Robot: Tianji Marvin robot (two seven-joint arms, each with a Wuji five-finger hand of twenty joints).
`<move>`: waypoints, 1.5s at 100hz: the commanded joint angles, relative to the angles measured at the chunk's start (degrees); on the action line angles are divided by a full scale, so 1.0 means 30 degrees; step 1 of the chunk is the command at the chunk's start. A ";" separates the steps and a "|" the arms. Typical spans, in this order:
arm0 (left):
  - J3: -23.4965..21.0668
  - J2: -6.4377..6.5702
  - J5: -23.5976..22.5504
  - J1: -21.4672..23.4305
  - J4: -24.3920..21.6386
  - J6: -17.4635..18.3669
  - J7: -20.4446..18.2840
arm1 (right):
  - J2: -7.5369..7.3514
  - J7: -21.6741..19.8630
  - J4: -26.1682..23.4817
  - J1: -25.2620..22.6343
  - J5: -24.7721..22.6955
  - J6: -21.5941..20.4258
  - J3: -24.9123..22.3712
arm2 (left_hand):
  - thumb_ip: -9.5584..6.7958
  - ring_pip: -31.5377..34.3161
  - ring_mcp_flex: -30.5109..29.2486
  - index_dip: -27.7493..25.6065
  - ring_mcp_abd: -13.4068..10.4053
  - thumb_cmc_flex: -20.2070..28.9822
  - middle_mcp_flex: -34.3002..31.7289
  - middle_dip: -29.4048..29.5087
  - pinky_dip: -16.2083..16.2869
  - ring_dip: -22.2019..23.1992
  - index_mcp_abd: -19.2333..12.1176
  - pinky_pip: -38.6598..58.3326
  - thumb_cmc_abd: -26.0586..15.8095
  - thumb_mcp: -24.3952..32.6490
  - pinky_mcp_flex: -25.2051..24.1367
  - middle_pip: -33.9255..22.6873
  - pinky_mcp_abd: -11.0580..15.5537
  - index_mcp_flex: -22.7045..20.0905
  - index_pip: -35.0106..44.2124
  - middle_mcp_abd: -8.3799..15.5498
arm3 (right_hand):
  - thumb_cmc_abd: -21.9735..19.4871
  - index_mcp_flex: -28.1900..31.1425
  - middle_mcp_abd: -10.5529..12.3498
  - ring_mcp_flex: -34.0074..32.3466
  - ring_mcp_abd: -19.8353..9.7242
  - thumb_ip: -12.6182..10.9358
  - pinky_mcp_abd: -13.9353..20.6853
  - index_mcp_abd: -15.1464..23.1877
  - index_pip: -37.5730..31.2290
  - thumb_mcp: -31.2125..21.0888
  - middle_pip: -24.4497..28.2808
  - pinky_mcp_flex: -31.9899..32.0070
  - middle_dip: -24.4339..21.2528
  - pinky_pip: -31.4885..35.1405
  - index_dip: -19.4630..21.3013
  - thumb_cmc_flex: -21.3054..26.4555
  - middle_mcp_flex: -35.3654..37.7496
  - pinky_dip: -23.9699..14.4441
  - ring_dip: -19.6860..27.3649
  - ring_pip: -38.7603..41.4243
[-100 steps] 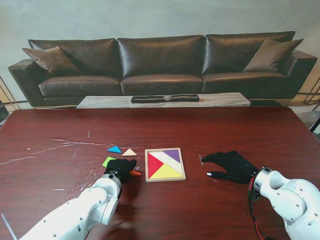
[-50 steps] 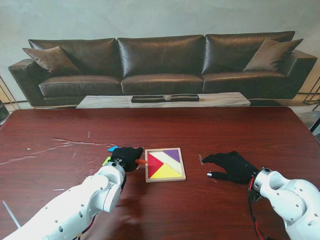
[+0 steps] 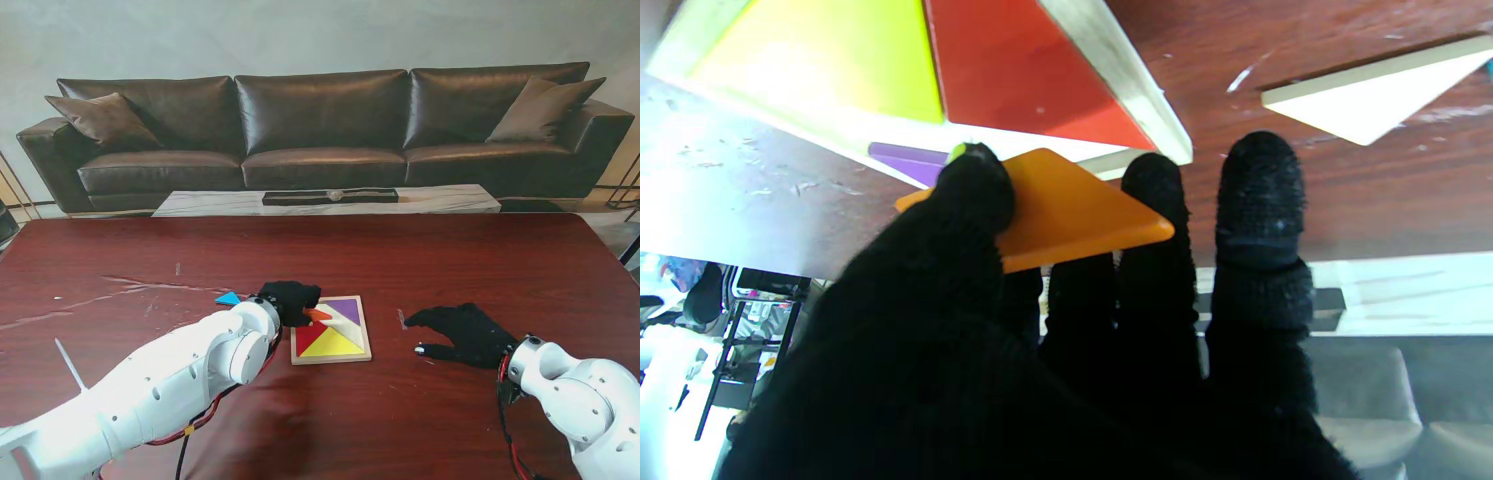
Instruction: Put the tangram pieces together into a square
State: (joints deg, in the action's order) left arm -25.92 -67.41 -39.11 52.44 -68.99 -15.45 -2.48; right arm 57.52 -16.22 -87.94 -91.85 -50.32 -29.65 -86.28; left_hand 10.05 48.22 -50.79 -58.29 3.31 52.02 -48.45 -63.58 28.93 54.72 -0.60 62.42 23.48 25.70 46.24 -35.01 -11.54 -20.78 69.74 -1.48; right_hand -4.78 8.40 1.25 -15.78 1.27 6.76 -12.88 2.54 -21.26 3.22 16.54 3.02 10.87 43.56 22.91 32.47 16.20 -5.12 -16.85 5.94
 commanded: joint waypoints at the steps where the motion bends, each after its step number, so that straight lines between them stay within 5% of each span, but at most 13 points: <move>1: 0.0146 -0.0456 0.0240 -0.0423 0.0381 0.0194 -0.0026 | -0.0022 0.0026 -0.0060 -0.0173 -0.0119 -0.0068 0.0013 | -0.0863 -0.0209 -0.0437 0.0165 0.0234 0.1153 -0.0368 0.0622 -0.0043 0.0024 -0.0191 0.0146 0.0313 0.0618 0.0454 -0.0317 -0.0571 0.0513 0.0745 -0.0429 | -0.0049 -0.0690 -0.0004 -0.0358 0.0048 -0.0565 -0.0289 0.0243 -0.0074 -0.0079 0.0160 0.0315 0.0056 0.0206 -0.0244 0.0263 -0.0038 0.0293 -0.0171 0.0005; 31: 0.1482 -0.1687 0.2339 -0.1917 0.3109 0.1243 -0.0062 | -0.0016 0.0116 -0.0011 -0.0286 -0.0182 -0.0082 -0.0109 | -0.1130 0.0019 -0.0197 0.0715 0.0289 0.1512 0.0100 0.1152 -0.0096 -0.0012 -0.0012 0.0223 -0.0052 -0.0391 0.0407 -0.0973 -0.0725 0.0802 0.0628 -0.0640 | -0.0046 -0.0715 0.0035 -0.0392 0.0016 -0.0567 -0.0273 0.0190 -0.0087 -0.0081 0.0180 0.0307 0.0064 0.0205 -0.0256 0.0303 -0.0021 0.0292 -0.0174 0.0019; 86: 0.2691 -0.3310 0.4205 -0.3253 0.6627 0.2511 -0.0201 | -0.0029 0.0095 -0.0101 -0.0459 -0.0366 -0.0099 -0.0306 | -0.1542 0.0093 0.0528 0.2427 0.0681 0.1889 0.0787 0.1778 0.0126 -0.0185 0.0702 0.0451 -0.1128 -0.1789 -0.0317 -0.0895 -0.1134 0.1243 0.0339 -0.0645 | -0.0027 -0.0749 -0.0029 -0.0548 -0.0063 -0.0572 -0.0303 0.0211 -0.0120 -0.0087 0.0226 0.0274 0.0086 0.0239 -0.0274 0.0388 -0.0023 0.0271 -0.0218 0.0119; 124: 0.2991 -0.3759 0.4406 -0.3559 0.7527 0.2553 -0.0141 | -0.0051 -0.0116 -0.0135 -0.0534 -0.0302 -0.0006 -0.0340 | -0.1927 -0.0174 0.1032 0.3916 0.0812 0.2493 0.1638 0.2809 0.0169 -0.0750 0.0996 0.1211 -0.2230 -0.3856 -0.0620 -0.0914 -0.0957 0.1550 0.0235 -0.0874 | 0.0001 -0.0785 0.0002 -0.0748 -0.0181 -0.0578 -0.0382 0.0185 -0.0143 -0.0094 0.0259 0.0252 0.0099 0.0273 -0.0298 0.0463 -0.0020 0.0245 -0.0322 0.0242; 141: 0.2969 -0.3815 0.4507 -0.3622 0.7587 0.2340 -0.0208 | -0.0055 -0.0174 -0.0157 -0.0556 -0.0296 0.0050 -0.0366 | -0.2553 -0.0189 0.1448 0.6224 0.1030 0.3206 0.2928 0.6648 0.0209 -0.0977 0.1364 0.1919 -0.4304 -0.7596 -0.0850 -0.1347 -0.0821 0.1456 0.0203 -0.1388 | 0.0025 -0.0850 -0.0051 -0.0805 -0.0200 -0.0584 -0.0443 0.0108 -0.0127 -0.0101 0.0260 0.0274 0.0099 0.0284 -0.0316 0.0517 -0.0042 0.0237 -0.0368 0.0272; 150: 0.2946 -0.3891 0.4622 -0.3648 0.7692 0.2297 -0.0227 | -0.0061 -0.0214 -0.0148 -0.0568 -0.0273 0.0049 -0.0380 | -0.2543 -0.0277 0.1571 0.6575 0.1138 0.2989 0.3067 0.7120 0.0239 -0.1045 0.1427 0.2065 -0.4812 -0.7976 -0.0805 -0.1110 -0.0792 0.1278 -0.0109 -0.1630 | -0.0006 -0.0864 -0.0062 -0.0868 -0.0215 -0.0586 -0.0455 0.0083 -0.0121 -0.0098 0.0258 0.0292 0.0097 0.0285 -0.0322 0.0505 -0.0035 0.0237 -0.0396 0.0302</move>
State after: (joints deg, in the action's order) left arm -16.96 -78.67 -25.74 41.90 -46.16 -8.38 -2.97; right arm 57.49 -16.66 -88.03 -93.08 -50.99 -29.53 -87.45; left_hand 4.72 48.05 -47.55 -39.83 5.74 58.41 -40.64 -43.77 28.93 51.94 3.09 66.83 10.87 3.64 43.75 -38.23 -13.27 -17.16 69.65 -4.59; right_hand -4.74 8.38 1.21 -17.52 1.27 6.76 -13.41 2.54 -21.35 3.22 16.68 3.02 10.87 43.74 22.87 32.75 16.20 -5.12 -17.74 6.78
